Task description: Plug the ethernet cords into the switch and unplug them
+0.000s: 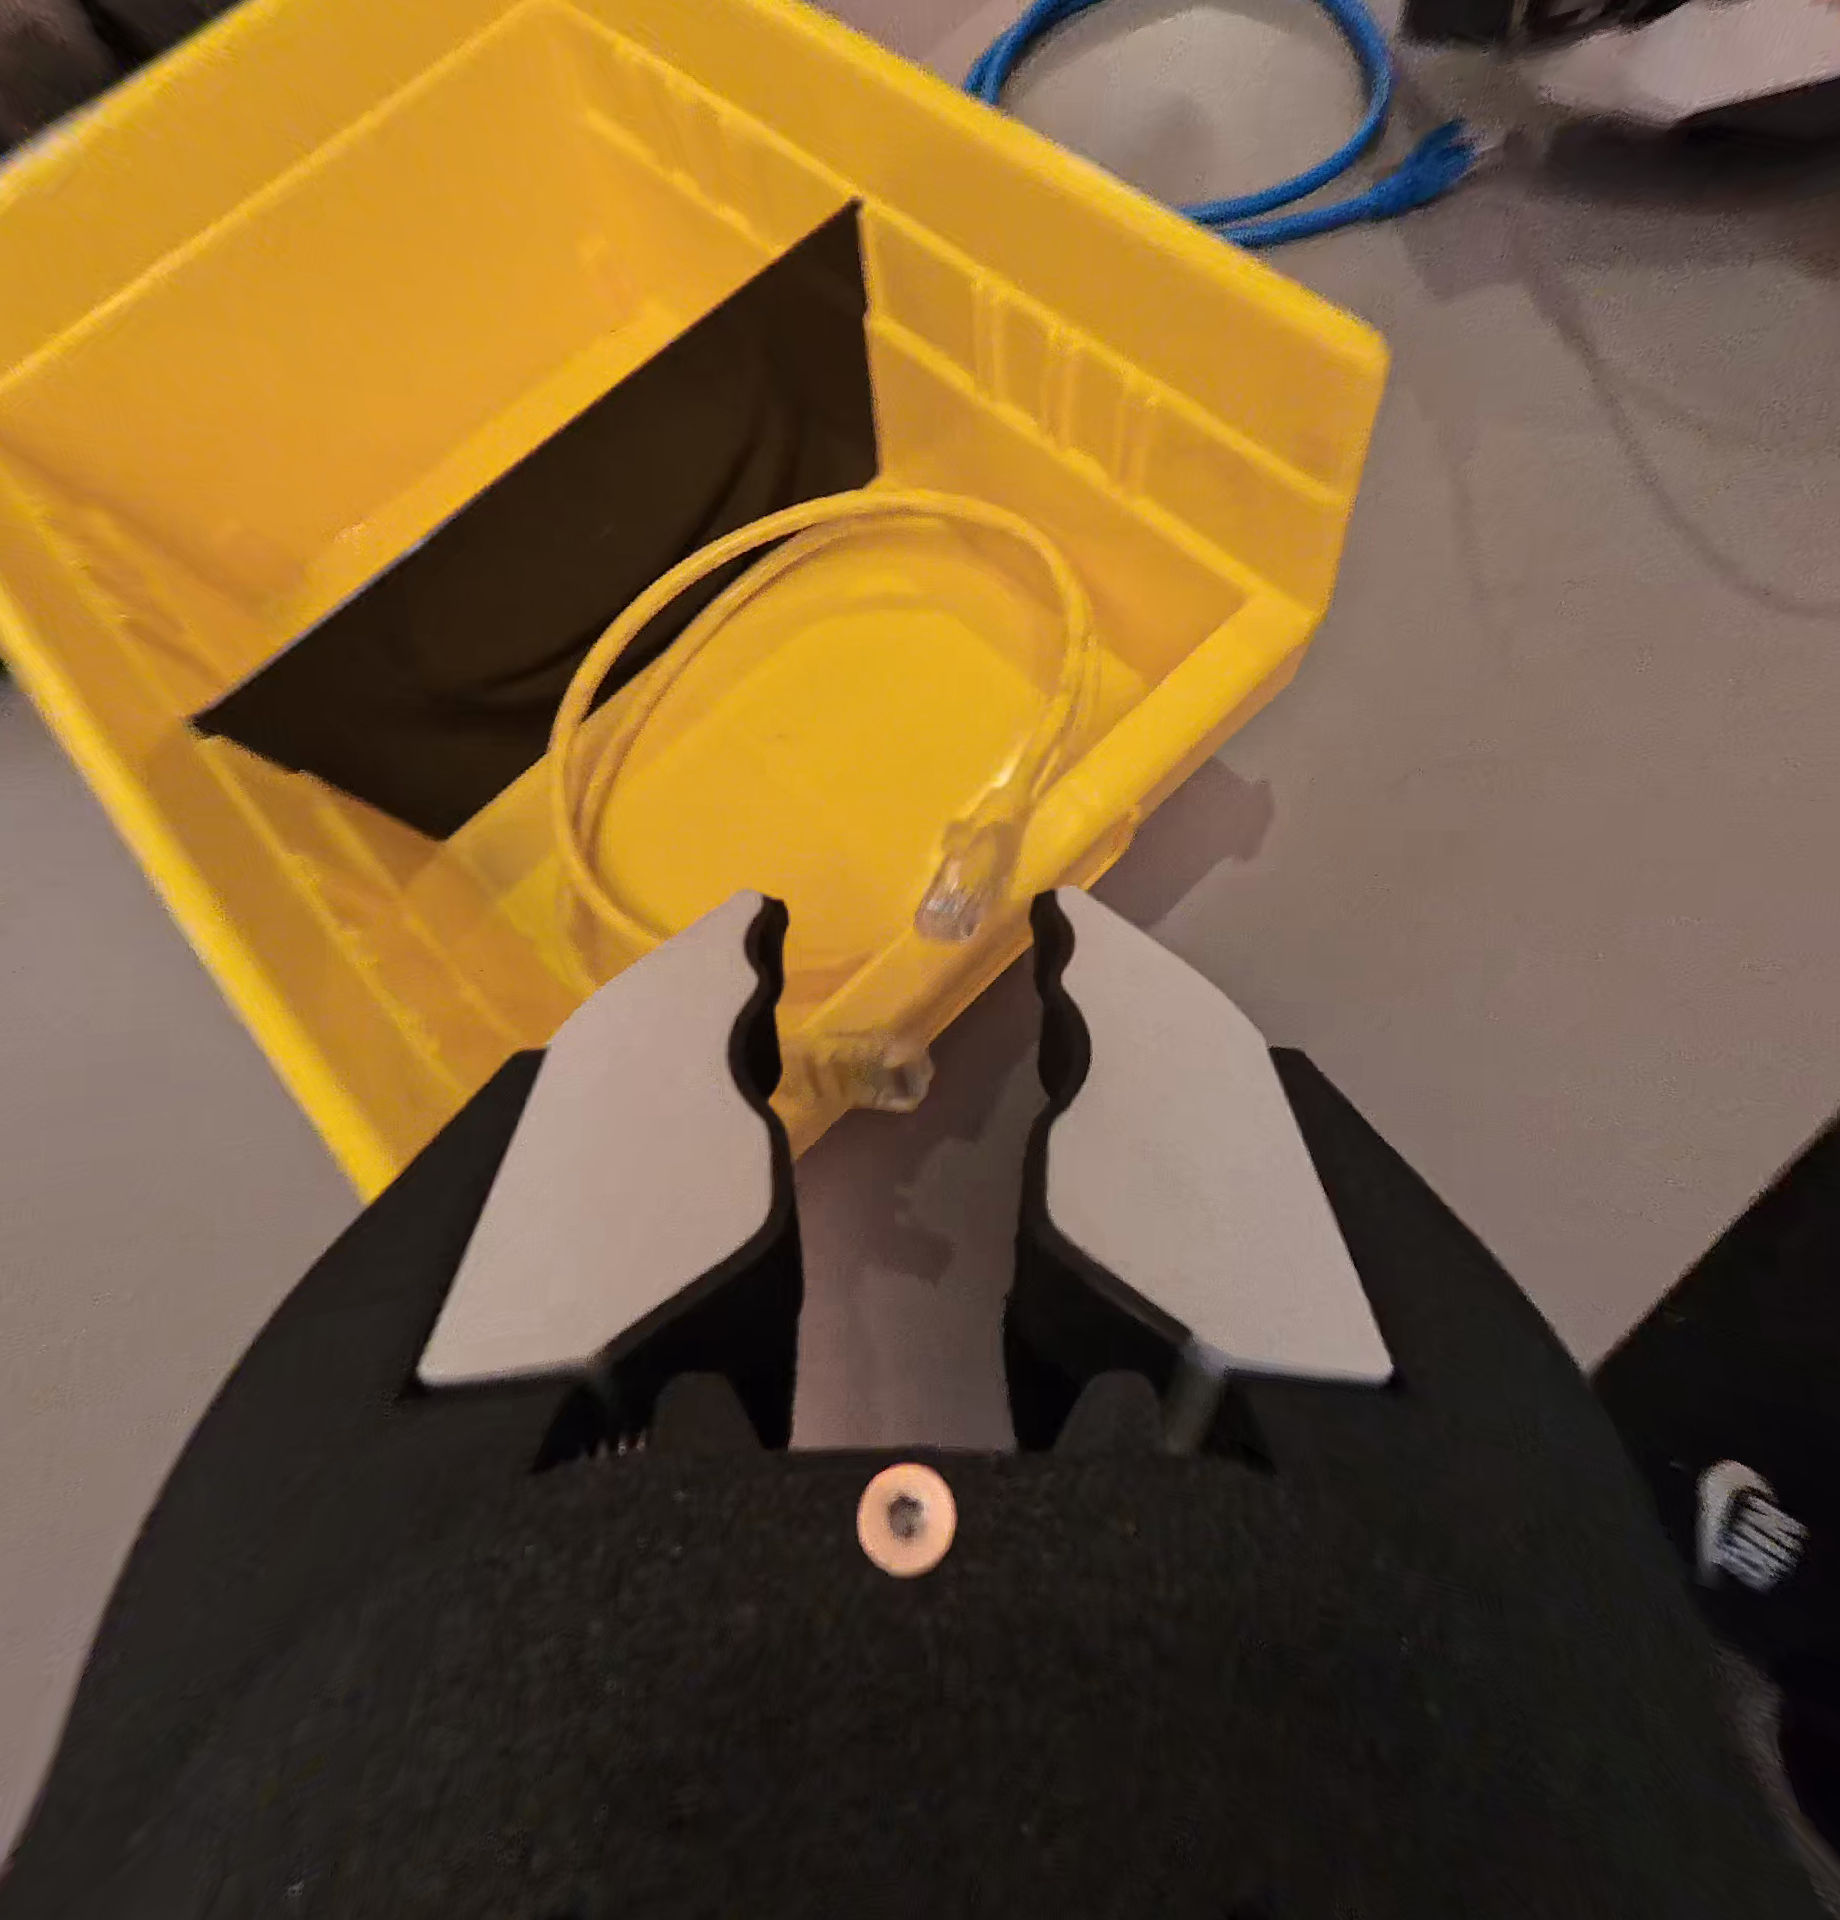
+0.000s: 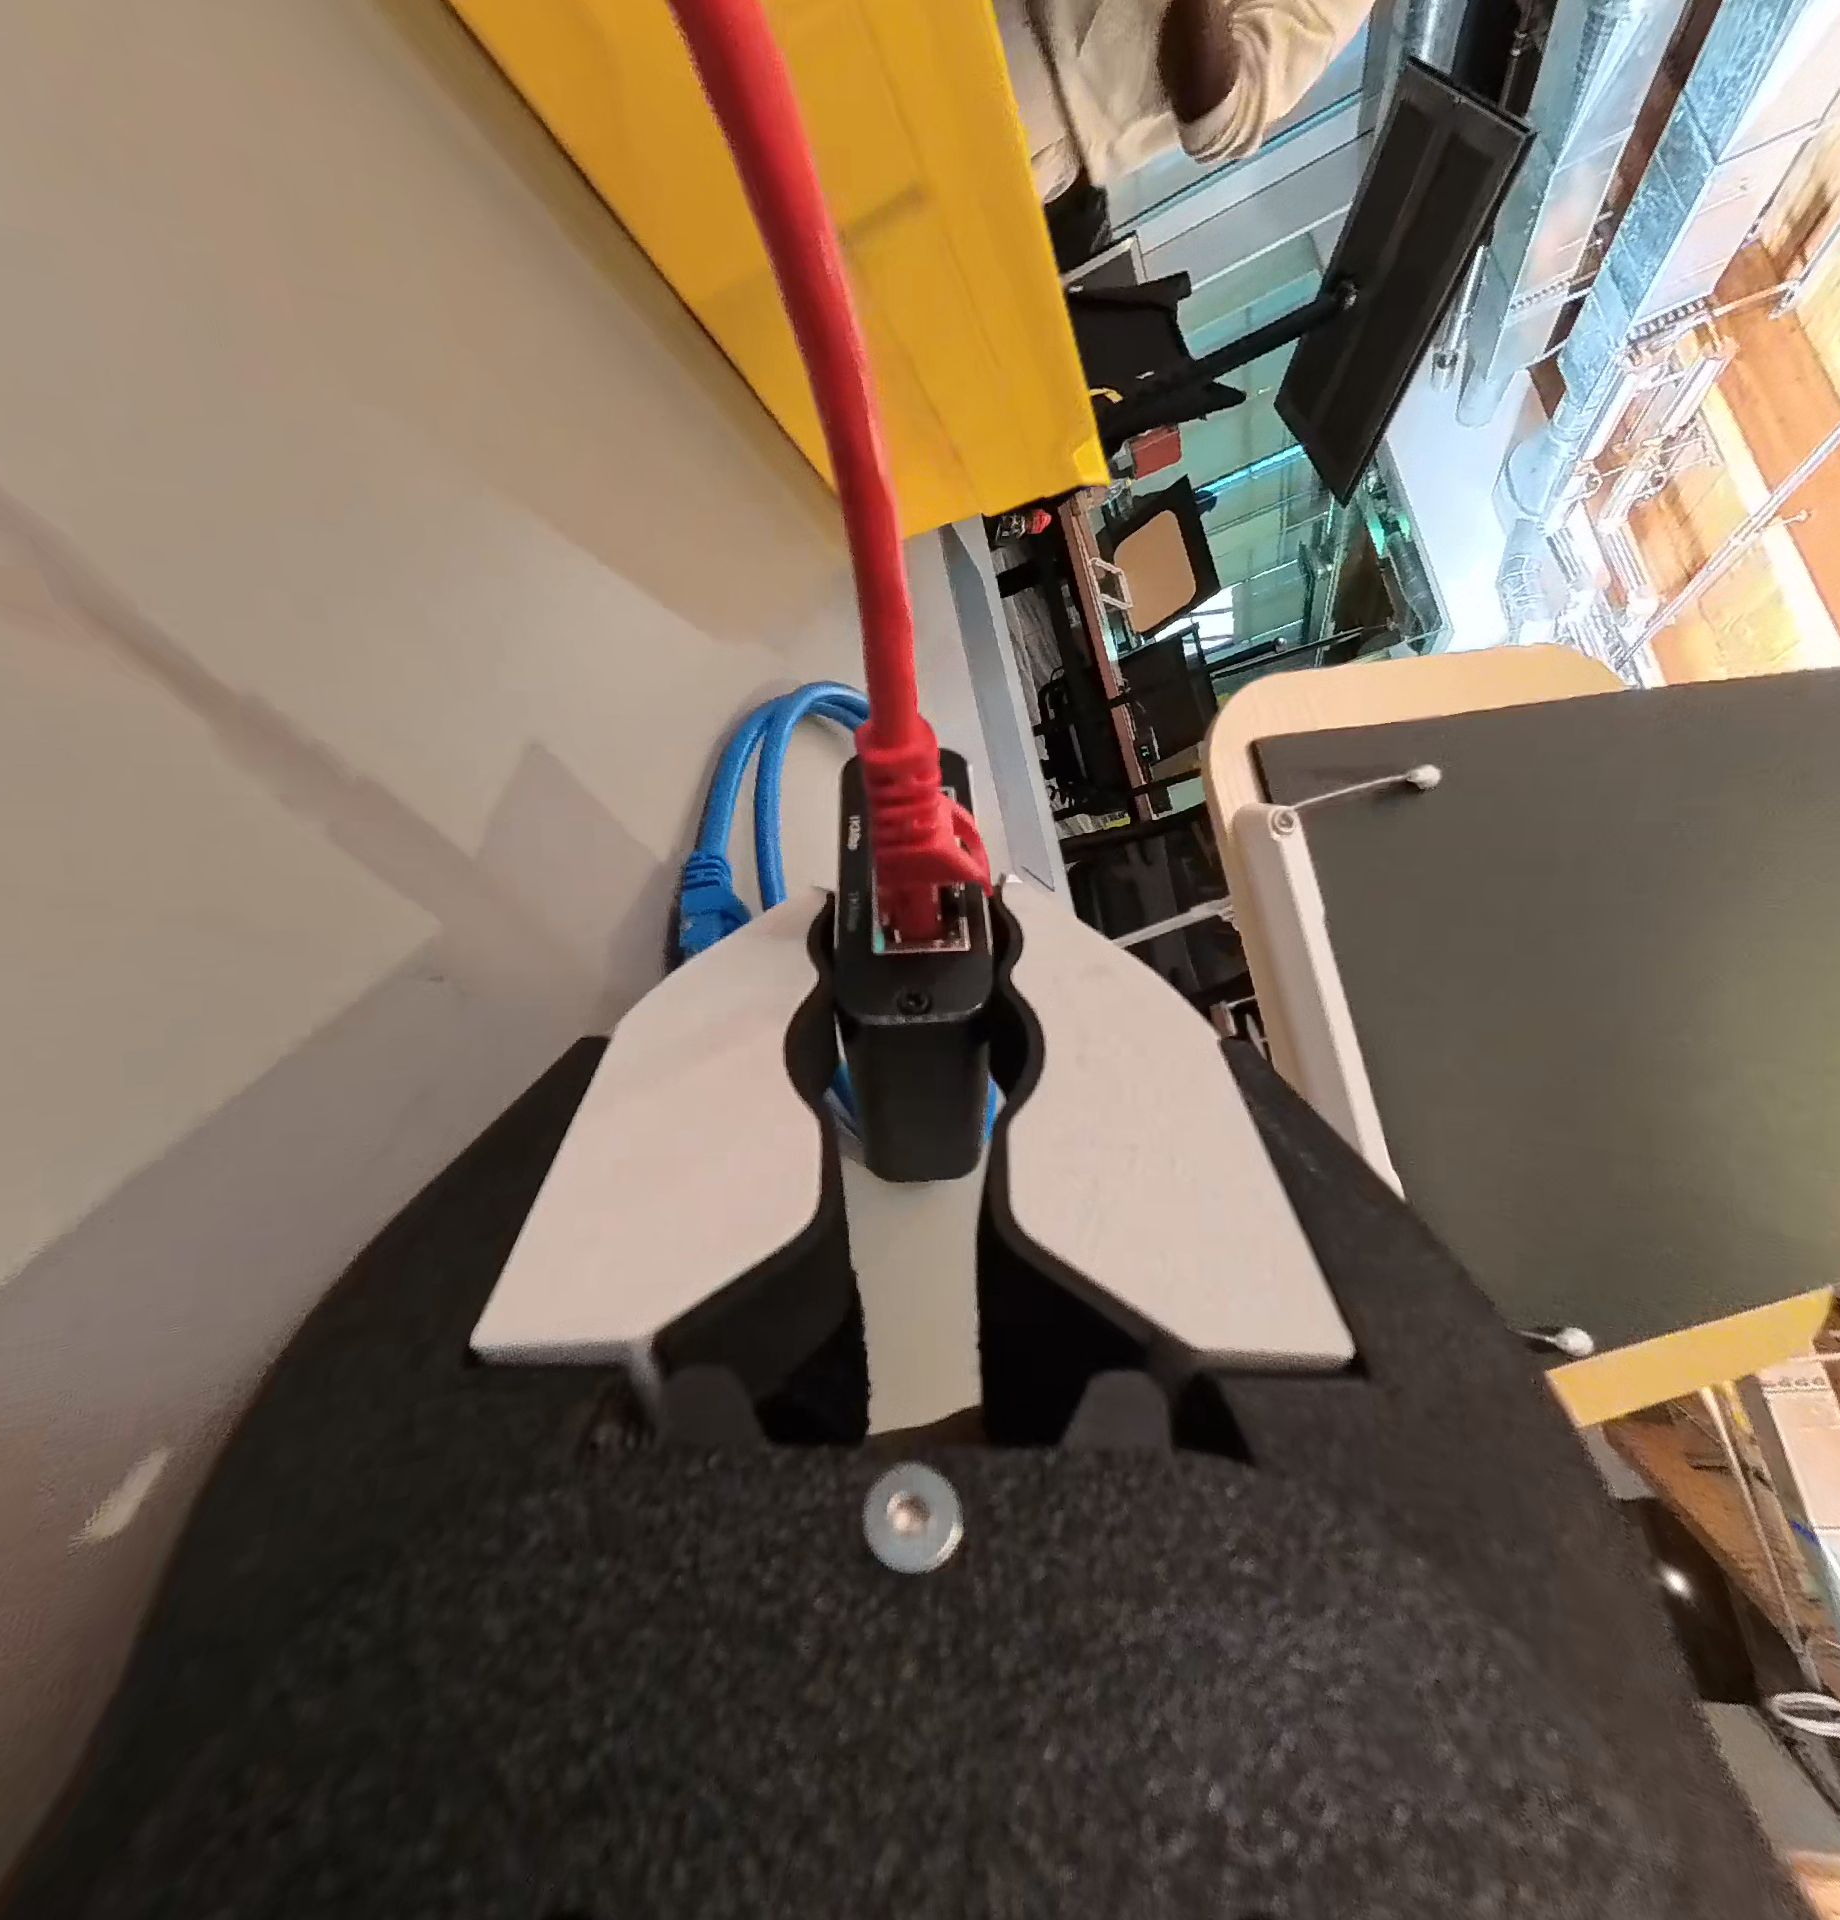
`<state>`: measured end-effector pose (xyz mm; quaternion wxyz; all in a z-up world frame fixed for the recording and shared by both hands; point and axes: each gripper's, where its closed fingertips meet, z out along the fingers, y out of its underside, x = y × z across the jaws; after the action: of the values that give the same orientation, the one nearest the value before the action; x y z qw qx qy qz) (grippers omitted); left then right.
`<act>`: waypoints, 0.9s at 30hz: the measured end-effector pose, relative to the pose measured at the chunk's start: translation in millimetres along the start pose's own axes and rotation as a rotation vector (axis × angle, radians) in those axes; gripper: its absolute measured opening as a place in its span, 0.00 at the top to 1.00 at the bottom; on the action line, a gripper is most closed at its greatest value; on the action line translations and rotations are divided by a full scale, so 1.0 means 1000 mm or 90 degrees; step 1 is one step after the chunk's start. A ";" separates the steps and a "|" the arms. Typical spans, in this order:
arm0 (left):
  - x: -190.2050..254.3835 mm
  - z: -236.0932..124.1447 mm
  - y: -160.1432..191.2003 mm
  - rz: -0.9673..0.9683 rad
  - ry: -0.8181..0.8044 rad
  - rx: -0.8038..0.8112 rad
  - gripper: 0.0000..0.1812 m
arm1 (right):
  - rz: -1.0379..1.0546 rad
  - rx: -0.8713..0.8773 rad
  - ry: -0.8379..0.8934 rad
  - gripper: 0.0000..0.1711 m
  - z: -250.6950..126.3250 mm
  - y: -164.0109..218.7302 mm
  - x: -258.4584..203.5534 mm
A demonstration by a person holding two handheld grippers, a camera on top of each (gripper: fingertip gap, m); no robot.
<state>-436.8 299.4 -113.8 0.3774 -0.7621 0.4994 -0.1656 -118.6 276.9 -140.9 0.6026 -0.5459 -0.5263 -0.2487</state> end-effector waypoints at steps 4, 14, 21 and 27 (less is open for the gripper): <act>0.011 0.018 0.002 -0.005 0.086 -0.050 0.79 | -0.005 0.000 -0.004 0.86 0.001 0.000 -0.002; 0.017 -0.004 -0.038 0.068 0.033 0.000 0.92 | 0.017 0.006 -0.006 0.86 0.001 0.000 0.001; 0.049 -0.087 -0.150 0.221 -0.082 0.178 0.93 | 0.042 0.011 0.004 0.86 0.000 0.000 0.008; 0.113 -0.122 -0.218 0.373 -0.079 0.307 0.92 | 0.077 0.006 0.024 0.86 -0.002 0.004 0.018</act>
<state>-324.2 196.2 113.5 0.6065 -0.4849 0.6192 -0.1171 -108.7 281.1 -126.2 0.6287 -0.5692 -0.4823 -0.2196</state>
